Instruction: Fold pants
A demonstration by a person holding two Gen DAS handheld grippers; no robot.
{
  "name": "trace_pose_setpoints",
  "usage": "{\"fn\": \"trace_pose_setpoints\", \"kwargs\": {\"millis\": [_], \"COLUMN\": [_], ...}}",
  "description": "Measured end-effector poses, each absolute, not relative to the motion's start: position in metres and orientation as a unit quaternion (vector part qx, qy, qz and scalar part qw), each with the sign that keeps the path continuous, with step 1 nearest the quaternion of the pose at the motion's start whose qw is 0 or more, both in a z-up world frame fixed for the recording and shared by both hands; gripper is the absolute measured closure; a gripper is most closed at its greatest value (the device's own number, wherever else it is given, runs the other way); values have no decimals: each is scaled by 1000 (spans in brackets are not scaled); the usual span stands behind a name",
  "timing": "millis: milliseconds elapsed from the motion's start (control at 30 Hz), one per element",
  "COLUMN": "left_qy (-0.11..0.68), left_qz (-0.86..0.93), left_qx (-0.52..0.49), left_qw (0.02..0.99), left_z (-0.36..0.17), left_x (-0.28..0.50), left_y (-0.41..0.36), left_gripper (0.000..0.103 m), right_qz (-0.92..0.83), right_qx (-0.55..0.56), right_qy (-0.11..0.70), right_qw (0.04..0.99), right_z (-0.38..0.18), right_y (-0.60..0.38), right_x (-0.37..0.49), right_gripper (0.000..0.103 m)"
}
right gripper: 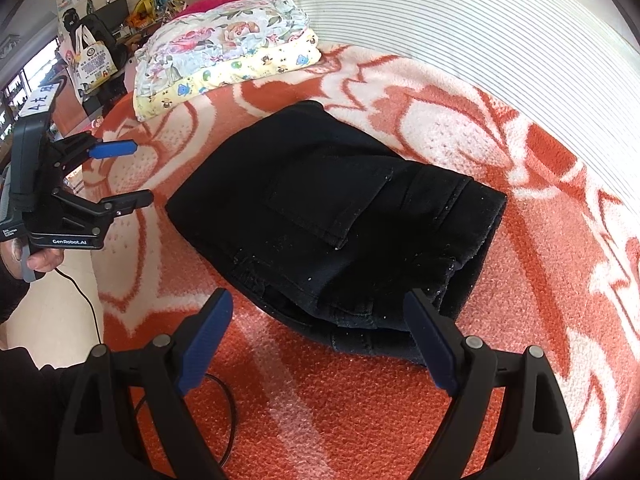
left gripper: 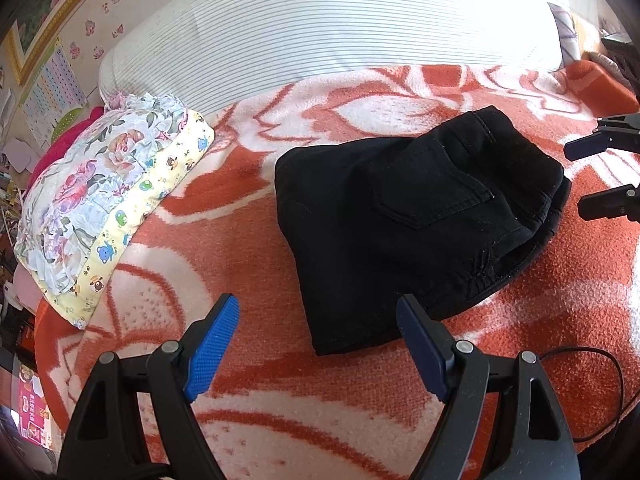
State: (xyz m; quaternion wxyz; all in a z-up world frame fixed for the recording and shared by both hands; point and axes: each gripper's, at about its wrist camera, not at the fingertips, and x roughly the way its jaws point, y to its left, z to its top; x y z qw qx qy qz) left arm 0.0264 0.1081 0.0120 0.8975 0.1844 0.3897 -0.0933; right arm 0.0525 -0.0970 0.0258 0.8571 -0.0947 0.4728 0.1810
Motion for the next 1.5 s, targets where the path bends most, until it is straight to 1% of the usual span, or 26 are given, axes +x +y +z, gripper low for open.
{"fn": "trace_pose_setpoints", "kwargs": {"millis": [500, 800, 1500], "left_qy": [399, 390, 393], "left_qz": [-91, -95, -84], "left_qx": [181, 151, 152], "left_qw": [894, 903, 903], "left_z": [3, 1, -5], "left_x": [39, 50, 68], "left_y": [112, 120, 117], "left_gripper": [22, 22, 22], "right_qz": [186, 190, 181], "right_qx": [-87, -82, -67], "right_qy": [473, 478, 485], "right_qw": [857, 853, 853], "right_z": [20, 14, 8], "right_y": [-93, -94, -108], "right_x": [64, 70, 75], "right_gripper": [16, 16, 16]}}
